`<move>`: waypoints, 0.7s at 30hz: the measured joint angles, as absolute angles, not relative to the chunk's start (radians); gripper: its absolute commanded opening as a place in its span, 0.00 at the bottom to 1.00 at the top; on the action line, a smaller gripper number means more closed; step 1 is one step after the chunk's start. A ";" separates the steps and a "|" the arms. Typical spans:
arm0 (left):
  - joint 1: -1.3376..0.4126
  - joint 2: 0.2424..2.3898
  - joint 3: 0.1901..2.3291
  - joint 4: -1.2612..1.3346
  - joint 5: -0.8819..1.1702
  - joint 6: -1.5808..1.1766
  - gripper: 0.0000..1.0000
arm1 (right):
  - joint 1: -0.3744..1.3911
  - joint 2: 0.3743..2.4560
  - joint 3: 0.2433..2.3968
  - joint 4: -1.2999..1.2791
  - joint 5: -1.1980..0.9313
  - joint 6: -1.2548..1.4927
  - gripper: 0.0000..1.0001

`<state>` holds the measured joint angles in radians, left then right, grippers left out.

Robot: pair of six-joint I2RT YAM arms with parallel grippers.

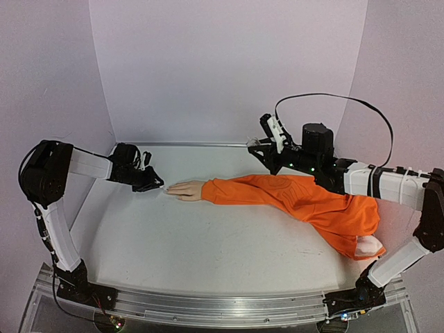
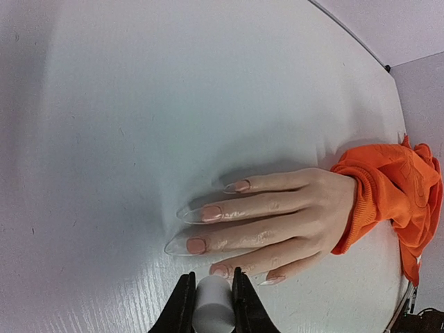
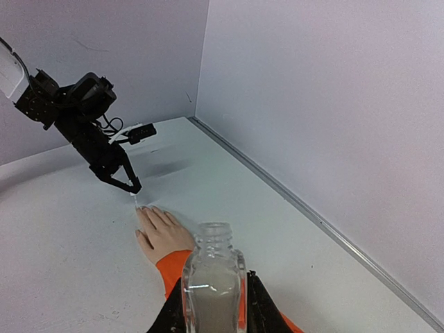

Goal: Paint the nails

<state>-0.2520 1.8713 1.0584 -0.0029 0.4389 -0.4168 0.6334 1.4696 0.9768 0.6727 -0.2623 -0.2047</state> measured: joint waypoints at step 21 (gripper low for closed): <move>-0.252 1.890 1.058 -0.028 0.411 -0.408 0.00 | 0.633 1.470 0.977 0.673 -0.265 -0.204 0.00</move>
<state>-0.2516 1.8904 1.0584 -0.0277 0.4107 -0.4080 0.6334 1.4704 0.9768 0.6727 -0.2646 -0.2039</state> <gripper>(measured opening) 0.154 0.212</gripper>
